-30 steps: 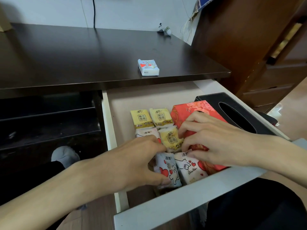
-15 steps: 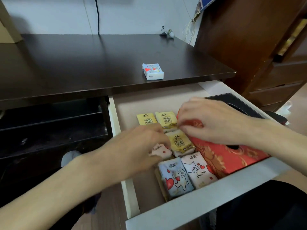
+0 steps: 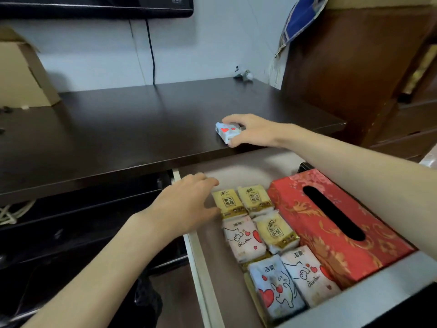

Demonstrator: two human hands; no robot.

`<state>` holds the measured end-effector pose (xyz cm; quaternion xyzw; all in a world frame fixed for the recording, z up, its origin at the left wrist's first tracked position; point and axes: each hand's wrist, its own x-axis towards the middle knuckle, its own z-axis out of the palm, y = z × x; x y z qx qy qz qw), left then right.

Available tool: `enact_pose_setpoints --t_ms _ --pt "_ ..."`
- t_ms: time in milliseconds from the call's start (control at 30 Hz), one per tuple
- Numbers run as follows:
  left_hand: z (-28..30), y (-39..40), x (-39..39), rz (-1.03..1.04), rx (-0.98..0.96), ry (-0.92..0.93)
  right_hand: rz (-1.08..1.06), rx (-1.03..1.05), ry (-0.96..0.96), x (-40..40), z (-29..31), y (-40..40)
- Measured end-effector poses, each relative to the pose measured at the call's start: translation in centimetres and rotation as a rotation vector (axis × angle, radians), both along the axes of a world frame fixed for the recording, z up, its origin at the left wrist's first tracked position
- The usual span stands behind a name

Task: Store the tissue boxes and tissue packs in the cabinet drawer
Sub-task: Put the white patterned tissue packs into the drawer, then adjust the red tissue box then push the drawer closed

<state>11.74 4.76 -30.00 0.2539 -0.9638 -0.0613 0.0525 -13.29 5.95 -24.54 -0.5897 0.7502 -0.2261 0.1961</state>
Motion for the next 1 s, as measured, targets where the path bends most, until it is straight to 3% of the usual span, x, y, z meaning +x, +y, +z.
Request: enact_pose_setpoints --t_ms 167,433,733,1000 --pt "-0.2 -0.6 -0.7 -0.047 0.063 -0.044 0.104 -0.179 -0.045 -1.0 0.5 4.2" --pt "-0.6 -0.1 -1.1 -0.149 0.083 -0.12 0.195 0.124 0.186 0.4 -2.8 10.4" --pt "-1.6 0.2 -0.7 -0.152 0.03 -0.037 0.173 0.126 0.223 0.7 -4.5 11.1" --pt "1.2 3.1 0.3 -0.165 0.089 0.111 0.097 -0.118 0.142 1.7 -2.1 19.6"
